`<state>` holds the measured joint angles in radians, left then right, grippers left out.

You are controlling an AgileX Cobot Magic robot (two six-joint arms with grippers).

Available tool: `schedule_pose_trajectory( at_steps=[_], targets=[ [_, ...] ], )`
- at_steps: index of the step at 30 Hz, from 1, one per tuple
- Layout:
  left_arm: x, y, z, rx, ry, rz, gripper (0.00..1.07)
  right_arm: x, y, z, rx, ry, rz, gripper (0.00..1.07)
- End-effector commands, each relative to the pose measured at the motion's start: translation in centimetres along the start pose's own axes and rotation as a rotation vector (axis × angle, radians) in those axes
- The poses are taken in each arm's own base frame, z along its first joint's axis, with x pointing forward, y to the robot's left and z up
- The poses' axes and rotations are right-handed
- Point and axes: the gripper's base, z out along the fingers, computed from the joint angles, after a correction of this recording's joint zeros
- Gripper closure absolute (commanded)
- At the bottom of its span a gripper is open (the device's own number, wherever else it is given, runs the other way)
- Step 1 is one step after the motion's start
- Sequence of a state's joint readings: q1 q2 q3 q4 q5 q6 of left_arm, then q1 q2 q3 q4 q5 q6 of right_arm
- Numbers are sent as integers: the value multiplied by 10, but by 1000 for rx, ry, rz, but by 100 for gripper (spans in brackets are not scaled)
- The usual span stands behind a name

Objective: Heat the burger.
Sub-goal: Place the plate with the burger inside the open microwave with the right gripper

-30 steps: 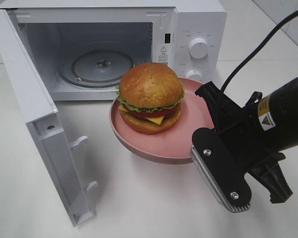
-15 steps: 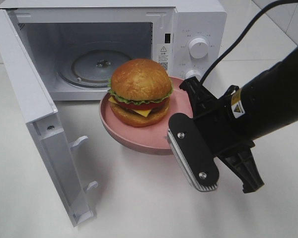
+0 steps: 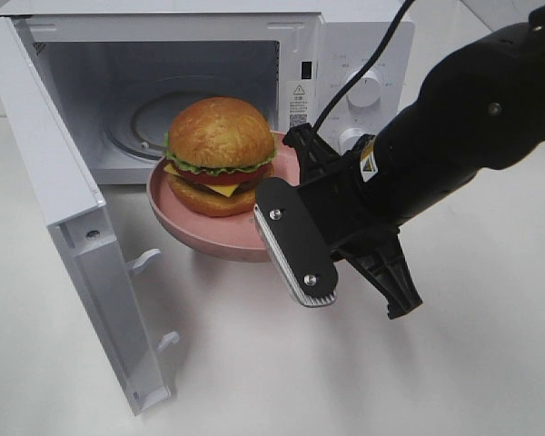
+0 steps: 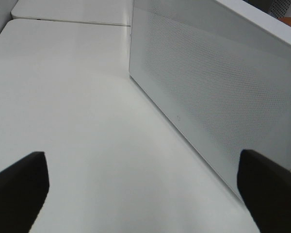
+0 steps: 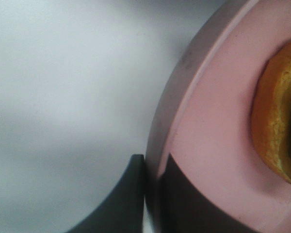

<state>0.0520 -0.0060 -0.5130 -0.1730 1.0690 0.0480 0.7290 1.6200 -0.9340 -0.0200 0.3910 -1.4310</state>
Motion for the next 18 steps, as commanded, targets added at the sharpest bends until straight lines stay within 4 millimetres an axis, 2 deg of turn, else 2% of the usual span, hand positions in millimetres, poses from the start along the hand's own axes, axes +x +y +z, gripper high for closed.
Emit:
schedule_pose_trajectory(
  at_steps=[1, 14, 18],
  targets=[
    [0, 0, -2, 12, -22, 4, 9, -1, -20, -3, 96, -13, -3, 107],
    [0, 0, -2, 12, -22, 4, 9, -2, -42, 13, 97, 4, -35, 107],
    [0, 0, -2, 12, -22, 4, 9, 6, -52, 18, 100, 20, -23, 107]
  ],
)
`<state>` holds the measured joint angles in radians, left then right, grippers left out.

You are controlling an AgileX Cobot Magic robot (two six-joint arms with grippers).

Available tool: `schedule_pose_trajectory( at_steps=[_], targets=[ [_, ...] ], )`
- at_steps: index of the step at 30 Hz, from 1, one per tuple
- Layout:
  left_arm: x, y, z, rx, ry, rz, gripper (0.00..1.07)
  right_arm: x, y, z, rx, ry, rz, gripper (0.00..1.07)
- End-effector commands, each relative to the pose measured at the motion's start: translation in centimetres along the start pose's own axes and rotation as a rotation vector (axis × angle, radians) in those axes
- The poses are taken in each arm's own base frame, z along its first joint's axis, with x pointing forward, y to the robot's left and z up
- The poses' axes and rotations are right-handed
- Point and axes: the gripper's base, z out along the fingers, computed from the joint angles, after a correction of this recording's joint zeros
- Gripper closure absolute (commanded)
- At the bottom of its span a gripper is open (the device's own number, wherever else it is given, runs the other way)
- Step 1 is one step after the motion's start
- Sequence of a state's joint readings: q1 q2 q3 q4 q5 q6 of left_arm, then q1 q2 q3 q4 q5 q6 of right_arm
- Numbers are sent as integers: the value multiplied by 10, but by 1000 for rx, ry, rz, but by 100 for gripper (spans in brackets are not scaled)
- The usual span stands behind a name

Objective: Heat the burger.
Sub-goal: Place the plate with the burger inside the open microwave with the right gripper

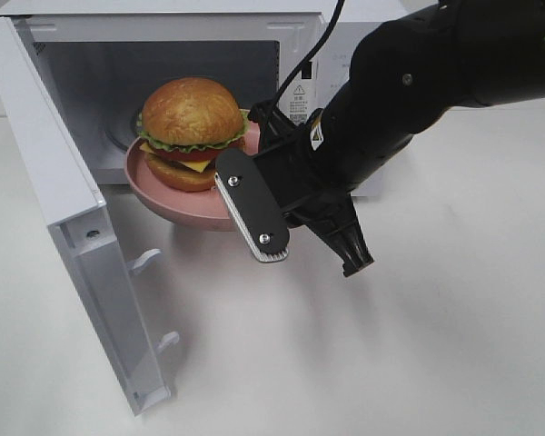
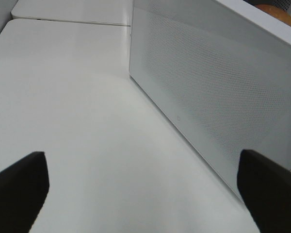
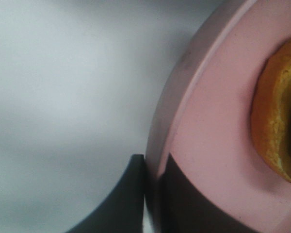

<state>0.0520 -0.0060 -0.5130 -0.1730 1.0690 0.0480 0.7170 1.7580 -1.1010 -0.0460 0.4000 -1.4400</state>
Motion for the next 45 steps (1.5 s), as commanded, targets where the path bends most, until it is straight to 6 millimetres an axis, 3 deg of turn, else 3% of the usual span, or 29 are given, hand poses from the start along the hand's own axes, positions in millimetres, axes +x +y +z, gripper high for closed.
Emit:
schedule_pose_trajectory(
  at_steps=[1, 28, 45],
  targets=[
    [0, 0, -2, 12, -22, 4, 9, 5, -14, -4, 77, 5, -2, 107],
    [0, 0, -2, 12, -22, 4, 9, 10, -57, 37, 91, 52, 28, 107],
    [0, 0, -2, 12, -22, 4, 9, 12, -90, 59, 126, 94, 150, 107]
  ],
)
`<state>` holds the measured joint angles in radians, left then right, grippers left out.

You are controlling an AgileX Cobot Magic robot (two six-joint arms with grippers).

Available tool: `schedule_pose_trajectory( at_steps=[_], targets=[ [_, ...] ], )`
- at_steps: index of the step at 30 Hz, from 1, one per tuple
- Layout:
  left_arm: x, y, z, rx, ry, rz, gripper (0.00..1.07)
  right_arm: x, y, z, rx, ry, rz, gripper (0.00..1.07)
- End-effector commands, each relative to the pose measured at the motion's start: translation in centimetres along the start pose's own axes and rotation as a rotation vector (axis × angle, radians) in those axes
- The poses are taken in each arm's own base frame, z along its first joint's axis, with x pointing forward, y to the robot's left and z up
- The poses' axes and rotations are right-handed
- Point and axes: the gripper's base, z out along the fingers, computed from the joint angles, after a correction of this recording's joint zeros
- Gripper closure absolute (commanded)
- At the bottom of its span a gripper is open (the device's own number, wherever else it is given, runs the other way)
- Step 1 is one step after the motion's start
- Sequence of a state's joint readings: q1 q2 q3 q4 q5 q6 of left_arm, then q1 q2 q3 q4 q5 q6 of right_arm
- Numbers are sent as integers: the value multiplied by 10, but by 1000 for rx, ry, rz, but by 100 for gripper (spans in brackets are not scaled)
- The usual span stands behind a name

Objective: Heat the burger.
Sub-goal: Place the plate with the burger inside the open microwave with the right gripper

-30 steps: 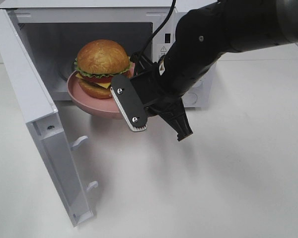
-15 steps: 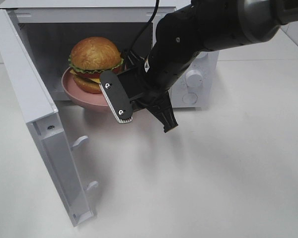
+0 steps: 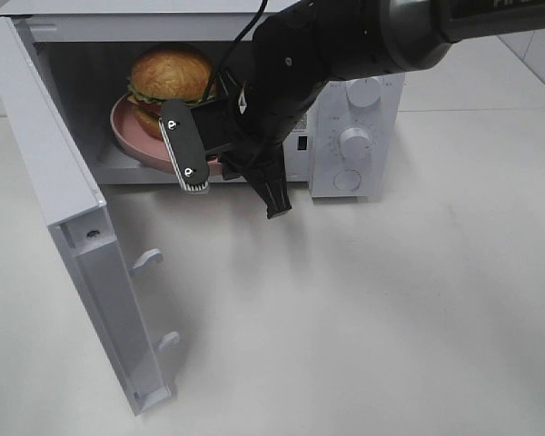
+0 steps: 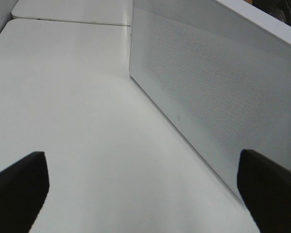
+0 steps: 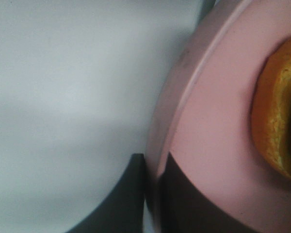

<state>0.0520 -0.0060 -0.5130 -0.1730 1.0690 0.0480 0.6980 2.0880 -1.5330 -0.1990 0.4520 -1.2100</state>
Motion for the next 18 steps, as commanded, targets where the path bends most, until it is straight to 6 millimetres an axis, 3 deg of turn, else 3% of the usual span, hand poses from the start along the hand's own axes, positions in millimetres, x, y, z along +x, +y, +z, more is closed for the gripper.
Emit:
schedule_pose_trajectory(
  at_steps=[1, 18],
  targets=[
    [0, 0, -2, 12, -22, 4, 9, 3, -13, -2, 56, 9, 32, 107],
    [0, 0, -2, 12, -22, 4, 9, 0, -37, 21, 102, 39, 45, 107]
  ],
)
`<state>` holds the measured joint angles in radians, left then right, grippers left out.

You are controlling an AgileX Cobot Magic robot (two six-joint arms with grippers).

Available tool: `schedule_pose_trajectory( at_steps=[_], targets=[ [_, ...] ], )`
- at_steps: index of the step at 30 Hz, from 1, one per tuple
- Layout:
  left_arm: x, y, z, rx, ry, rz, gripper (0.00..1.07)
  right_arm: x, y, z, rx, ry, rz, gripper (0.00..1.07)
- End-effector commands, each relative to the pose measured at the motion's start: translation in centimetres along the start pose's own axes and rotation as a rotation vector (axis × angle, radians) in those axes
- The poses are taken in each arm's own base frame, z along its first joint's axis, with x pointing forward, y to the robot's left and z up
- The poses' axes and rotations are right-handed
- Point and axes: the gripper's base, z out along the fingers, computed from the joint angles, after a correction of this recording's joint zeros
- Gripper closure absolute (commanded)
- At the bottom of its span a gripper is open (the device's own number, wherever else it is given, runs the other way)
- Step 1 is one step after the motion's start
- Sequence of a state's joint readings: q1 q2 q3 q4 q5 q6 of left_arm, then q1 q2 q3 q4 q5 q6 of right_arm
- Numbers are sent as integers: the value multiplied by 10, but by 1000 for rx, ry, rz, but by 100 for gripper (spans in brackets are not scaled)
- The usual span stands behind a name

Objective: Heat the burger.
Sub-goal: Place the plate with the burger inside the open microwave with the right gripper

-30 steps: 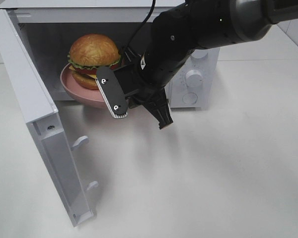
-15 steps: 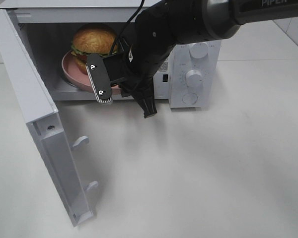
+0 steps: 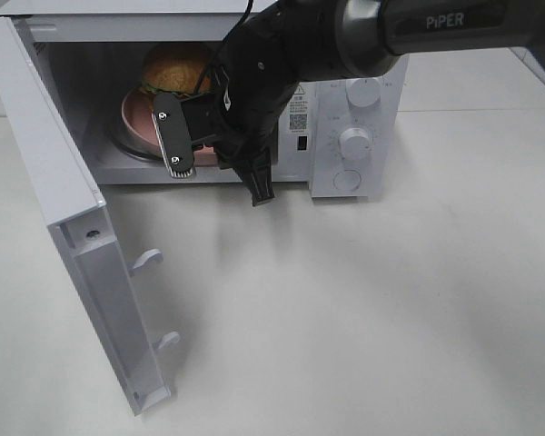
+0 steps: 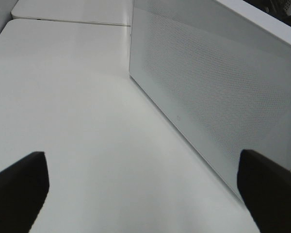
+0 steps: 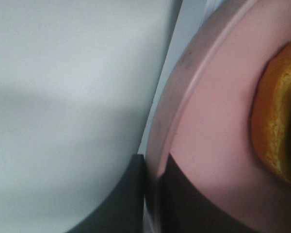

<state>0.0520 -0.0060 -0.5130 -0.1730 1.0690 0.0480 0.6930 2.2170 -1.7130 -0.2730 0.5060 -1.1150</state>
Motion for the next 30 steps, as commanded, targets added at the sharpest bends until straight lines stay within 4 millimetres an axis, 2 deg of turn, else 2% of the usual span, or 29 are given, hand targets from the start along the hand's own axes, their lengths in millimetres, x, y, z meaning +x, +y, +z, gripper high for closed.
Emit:
schedule_pose_trajectory(
  at_steps=[1, 3, 13, 24, 30],
  targets=[
    [0, 0, -2, 12, -22, 4, 9, 0, -15, -6, 85, -14, 3, 107],
    [0, 0, -2, 12, -22, 4, 9, 1, -18, 0, 89, -12, 6, 107],
    [0, 0, -2, 12, -22, 4, 9, 6, -23, 3, 105, -28, -37, 106],
    [0, 0, -2, 12, -22, 4, 9, 3, -20, 12, 114, -51, -84, 103],
    [0, 0, -2, 12, -22, 4, 9, 2, -18, 18, 118, -58, -76, 95]
  ],
)
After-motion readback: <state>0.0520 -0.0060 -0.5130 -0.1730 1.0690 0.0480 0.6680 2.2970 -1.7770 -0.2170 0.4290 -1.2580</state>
